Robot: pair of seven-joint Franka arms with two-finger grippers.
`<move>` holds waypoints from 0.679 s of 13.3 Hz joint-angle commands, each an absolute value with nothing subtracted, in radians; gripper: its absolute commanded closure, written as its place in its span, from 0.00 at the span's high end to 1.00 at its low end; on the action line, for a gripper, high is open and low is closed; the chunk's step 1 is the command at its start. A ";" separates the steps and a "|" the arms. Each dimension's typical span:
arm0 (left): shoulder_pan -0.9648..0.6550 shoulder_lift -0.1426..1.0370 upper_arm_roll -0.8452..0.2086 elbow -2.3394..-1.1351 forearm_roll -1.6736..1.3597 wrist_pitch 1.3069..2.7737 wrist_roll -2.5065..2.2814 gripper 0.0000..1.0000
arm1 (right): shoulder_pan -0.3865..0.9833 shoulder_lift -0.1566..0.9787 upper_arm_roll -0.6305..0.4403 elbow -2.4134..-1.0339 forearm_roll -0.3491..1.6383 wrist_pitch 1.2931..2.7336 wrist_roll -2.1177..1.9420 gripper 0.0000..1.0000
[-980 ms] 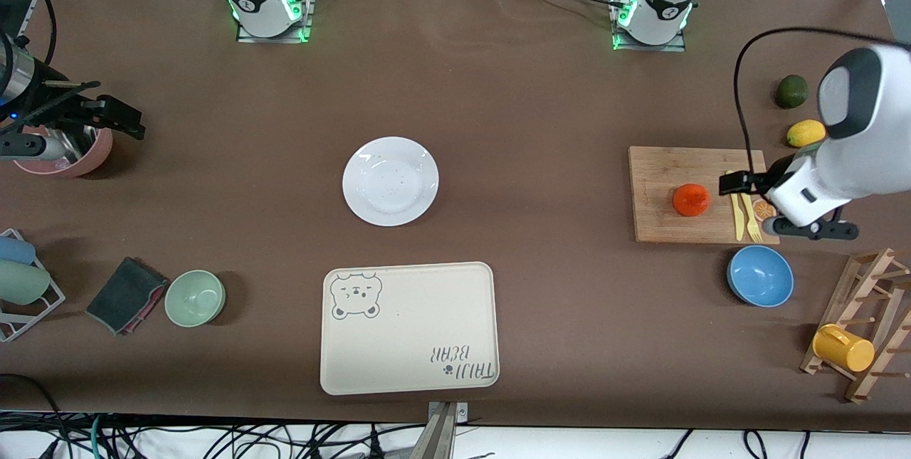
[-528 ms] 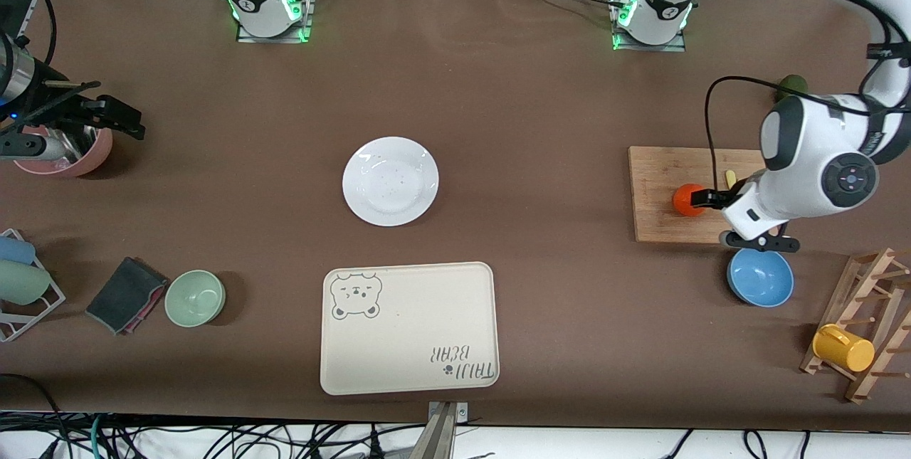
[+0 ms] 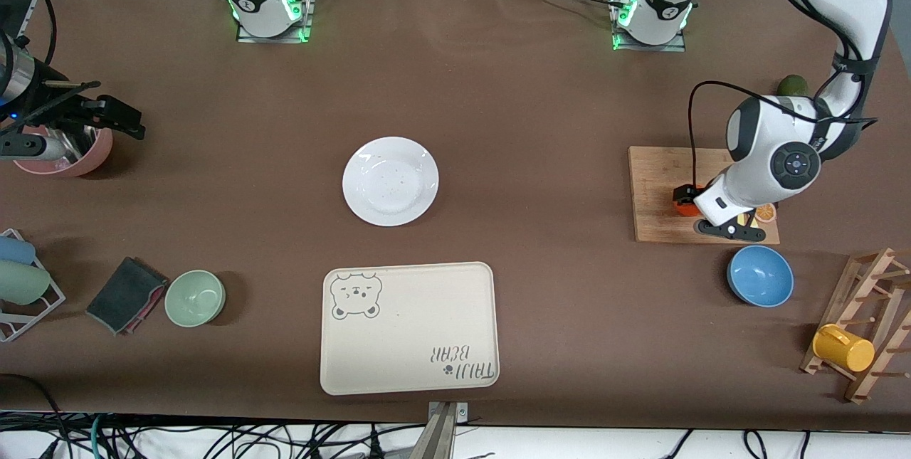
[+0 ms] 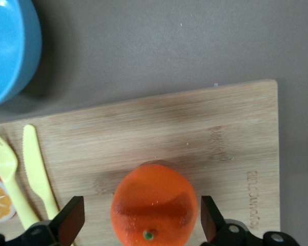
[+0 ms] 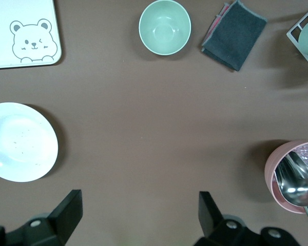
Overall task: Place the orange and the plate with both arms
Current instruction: 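Grasp the orange with the left gripper and lift it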
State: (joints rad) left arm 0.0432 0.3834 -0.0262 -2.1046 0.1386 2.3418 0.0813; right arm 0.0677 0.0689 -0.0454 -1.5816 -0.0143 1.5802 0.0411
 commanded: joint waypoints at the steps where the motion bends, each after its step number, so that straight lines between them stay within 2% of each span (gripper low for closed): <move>1: 0.048 0.387 -0.029 -2.137 0.166 2.385 0.097 0.87 | 0.066 0.060 -0.044 -1.586 -0.002 1.572 0.041 1.00; 4: 0.044 0.397 -0.029 -2.143 0.166 2.384 0.098 0.51 | 0.066 0.060 -0.044 -1.586 -0.002 1.572 0.040 1.00; 6: 0.035 0.391 -0.031 -2.140 0.166 2.376 0.097 0.45 | 0.066 0.060 -0.044 -1.586 -0.002 1.572 0.040 1.00; 9: 0.031 0.344 -0.060 -2.102 0.166 2.291 0.087 0.45 | 0.066 0.060 -0.044 -1.586 -0.002 1.571 0.040 1.00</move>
